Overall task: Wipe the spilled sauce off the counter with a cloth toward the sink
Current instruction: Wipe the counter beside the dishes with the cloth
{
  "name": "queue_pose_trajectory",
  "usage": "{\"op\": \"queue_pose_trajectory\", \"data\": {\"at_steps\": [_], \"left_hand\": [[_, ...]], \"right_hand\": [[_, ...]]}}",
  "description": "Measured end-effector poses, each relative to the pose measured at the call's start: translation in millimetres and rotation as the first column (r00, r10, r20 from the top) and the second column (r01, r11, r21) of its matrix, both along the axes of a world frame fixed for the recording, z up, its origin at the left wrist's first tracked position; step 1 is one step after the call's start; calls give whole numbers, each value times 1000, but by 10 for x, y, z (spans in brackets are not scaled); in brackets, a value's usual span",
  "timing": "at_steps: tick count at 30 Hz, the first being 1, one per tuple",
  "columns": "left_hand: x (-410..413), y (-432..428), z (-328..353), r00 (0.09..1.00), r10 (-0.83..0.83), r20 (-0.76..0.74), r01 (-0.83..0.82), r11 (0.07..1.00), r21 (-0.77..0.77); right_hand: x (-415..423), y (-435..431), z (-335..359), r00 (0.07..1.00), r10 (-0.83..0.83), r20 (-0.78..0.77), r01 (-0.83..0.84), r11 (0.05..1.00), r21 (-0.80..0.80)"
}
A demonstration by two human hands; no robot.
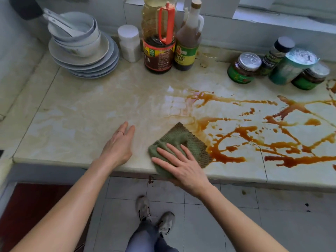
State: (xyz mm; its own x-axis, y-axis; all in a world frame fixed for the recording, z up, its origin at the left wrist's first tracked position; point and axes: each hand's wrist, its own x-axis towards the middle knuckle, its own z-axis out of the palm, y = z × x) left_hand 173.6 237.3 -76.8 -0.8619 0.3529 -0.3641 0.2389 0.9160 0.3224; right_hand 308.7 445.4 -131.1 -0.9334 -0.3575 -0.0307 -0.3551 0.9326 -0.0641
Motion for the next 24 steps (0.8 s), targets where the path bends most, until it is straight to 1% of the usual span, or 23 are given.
{"op": "queue_pose_trajectory", "data": {"at_steps": [3, 8, 10, 12, 13, 15, 16, 18, 21, 24], "left_hand": [[5, 0, 1, 1000, 9, 4, -9, 1000, 15], [8, 32, -26, 1000, 17, 1, -17, 1000, 5], [11, 28, -30, 1000, 18, 0, -18, 1000, 1], [6, -5, -30, 1000, 21, 5, -21, 1000, 10], [4, -18, -28, 1000, 17, 7, -17, 1000, 17], [10, -24, -25, 1000, 10, 6, -10, 1000, 21], [10, -21, -27, 1000, 9, 6, -9, 1000, 23], [28, 16, -18, 1000, 18, 6, -18, 1000, 25], [45, 109, 28, 1000, 29, -8, -29, 1000, -5], [17, 210, 110, 998, 55, -22, -56, 997, -44]], "right_hand": [[98, 154, -7, 998, -54, -7, 54, 999, 1], [0, -247, -13, 985, -168, -43, 166, 985, -50], [-25, -218, -13, 992, -119, -31, 118, 992, -42], [4, 3, -13, 997, -74, -20, 74, 997, -6], [39, 139, -11, 994, -103, -21, 103, 995, 1], [112, 360, -9, 967, -249, -47, 249, 968, -19], [133, 388, -4, 945, -323, -51, 322, 946, -33], [106, 257, 10, 916, -400, -42, 398, 916, -47], [-84, -141, 45, 923, -384, 3, 383, 920, -82], [-298, -225, 50, 954, -299, 6, 298, 950, -97]]}}
